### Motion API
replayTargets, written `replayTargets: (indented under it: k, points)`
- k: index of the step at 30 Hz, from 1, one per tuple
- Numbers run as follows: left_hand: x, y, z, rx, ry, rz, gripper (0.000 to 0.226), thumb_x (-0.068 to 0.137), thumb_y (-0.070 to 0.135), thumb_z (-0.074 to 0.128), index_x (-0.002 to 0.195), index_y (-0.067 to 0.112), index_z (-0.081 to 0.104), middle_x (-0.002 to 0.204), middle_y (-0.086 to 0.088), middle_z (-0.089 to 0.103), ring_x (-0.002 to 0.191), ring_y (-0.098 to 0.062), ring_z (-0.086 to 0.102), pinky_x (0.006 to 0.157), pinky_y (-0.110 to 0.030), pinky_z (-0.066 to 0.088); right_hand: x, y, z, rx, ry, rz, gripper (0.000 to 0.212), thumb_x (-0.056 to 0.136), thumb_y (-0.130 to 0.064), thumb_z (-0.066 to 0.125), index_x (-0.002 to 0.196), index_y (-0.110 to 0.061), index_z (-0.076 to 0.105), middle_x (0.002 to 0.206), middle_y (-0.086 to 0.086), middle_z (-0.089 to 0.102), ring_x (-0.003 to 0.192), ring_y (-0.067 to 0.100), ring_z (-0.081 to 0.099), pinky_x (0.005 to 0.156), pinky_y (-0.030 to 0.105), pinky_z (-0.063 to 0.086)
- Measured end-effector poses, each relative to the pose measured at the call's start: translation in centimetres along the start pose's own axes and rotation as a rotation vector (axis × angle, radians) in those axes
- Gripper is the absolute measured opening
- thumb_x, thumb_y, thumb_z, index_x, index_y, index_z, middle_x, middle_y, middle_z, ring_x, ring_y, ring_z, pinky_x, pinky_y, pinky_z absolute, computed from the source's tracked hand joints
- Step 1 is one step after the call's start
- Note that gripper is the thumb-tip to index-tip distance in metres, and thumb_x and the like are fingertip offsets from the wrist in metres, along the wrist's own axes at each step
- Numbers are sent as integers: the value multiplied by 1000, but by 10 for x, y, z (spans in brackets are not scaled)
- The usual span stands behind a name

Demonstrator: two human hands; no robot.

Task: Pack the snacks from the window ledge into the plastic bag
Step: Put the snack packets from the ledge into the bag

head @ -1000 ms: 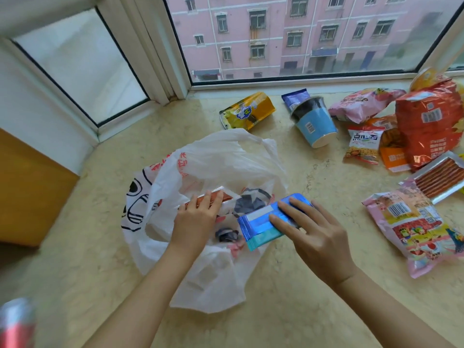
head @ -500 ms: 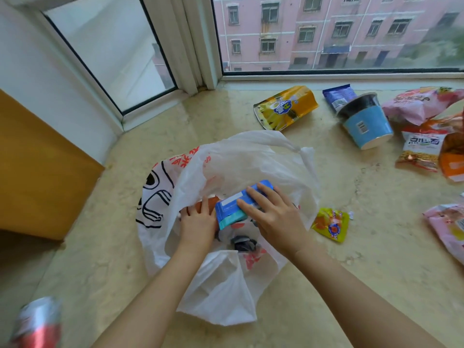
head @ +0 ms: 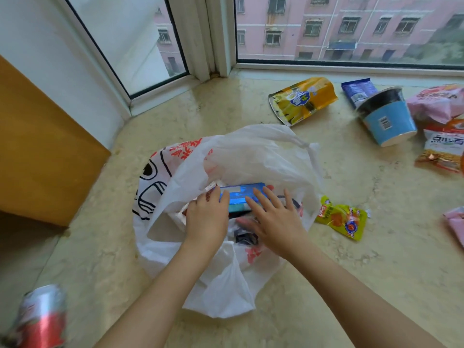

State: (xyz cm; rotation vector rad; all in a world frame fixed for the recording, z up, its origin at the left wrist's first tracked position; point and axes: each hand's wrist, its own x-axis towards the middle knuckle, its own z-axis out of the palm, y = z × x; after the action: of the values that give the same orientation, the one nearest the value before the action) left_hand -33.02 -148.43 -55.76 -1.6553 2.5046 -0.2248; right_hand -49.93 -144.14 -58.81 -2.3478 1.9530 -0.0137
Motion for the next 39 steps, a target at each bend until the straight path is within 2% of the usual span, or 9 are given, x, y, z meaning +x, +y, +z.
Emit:
replayTargets:
  k: [4, 8, 12, 18, 22, 25, 29, 33, 39]
  points:
    - [-2, 31, -20, -119, 83, 52, 52, 53, 25, 88, 101, 14, 72, 91, -4, 71, 70, -25, 67, 53, -31, 50, -26, 20, -14, 71, 211, 40, 47, 76, -29, 74, 120, -15, 64, 129, 9, 61, 118, 28, 58, 98, 57, 42]
    - [-1, 72, -34, -210, 175, 136, 52, 56, 23, 83, 106, 13, 70, 92, -4, 70, 73, -25, 66, 55, -32, 51, -66, 58, -26, 57, 240, 91, 45, 85, -32, 48, 126, -18, 60, 132, 5, 59, 122, 25, 54, 102, 50, 38]
    - [7, 129, -37, -267, 249, 302, 45, 67, 15, 73, 110, 13, 63, 104, -6, 68, 96, -27, 64, 69, -33, 52, -101, 111, -30, -4, 173, 121, 51, 81, -32, 52, 130, -22, 50, 135, 6, 57, 120, 26, 55, 99, 51, 40]
    - [42, 201, -27, -266, 81, 523, 44, 74, 15, 66, 118, 18, 66, 124, -7, 64, 119, -22, 58, 86, -31, 52, -126, 184, -38, -39, 77, 211, 48, 83, -38, 43, 126, -20, 52, 133, 9, 58, 119, 28, 56, 98, 54, 41]
    - [62, 219, -17, -9, -210, 549, 76, 93, 30, 54, 153, 18, 8, 160, -10, 10, 147, -24, 9, 117, -39, 5, -145, 214, -28, -79, 28, 232, 54, 80, -40, 42, 128, -18, 54, 135, 10, 56, 121, 29, 55, 100, 53, 31]
    - [72, 231, -13, -5, -163, 537, 86, 81, 42, 67, 151, 17, 22, 149, -13, 35, 131, -27, 43, 114, -40, 20, -160, 236, -20, -71, -27, 245, 58, 80, -41, 41, 131, -17, 55, 139, 10, 52, 125, 30, 52, 101, 55, 28]
    - [73, 245, -4, -37, 43, 532, 84, 46, 55, 84, 116, 12, 67, 87, -6, 68, 62, -24, 64, 74, -36, 52, -172, 255, -16, -55, -16, 238, 58, 80, -40, 48, 132, -16, 53, 141, 12, 50, 126, 31, 51, 104, 57, 28]
    - [72, 263, -8, -108, 204, 491, 69, 58, 54, 71, 113, 13, 68, 80, -3, 66, 52, -22, 60, 64, -34, 50, -182, 273, -23, -59, 41, 285, 68, 70, -37, 73, 133, -16, 54, 142, 12, 49, 128, 33, 48, 106, 62, 29]
    - [79, 305, -31, -215, 307, 475, 65, 64, 54, 54, 114, 14, 68, 82, -2, 66, 52, -22, 59, 60, -31, 49, -208, 318, -33, -91, 49, 449, 63, 69, -35, 65, 128, -16, 58, 142, 14, 47, 131, 36, 43, 102, 62, 31]
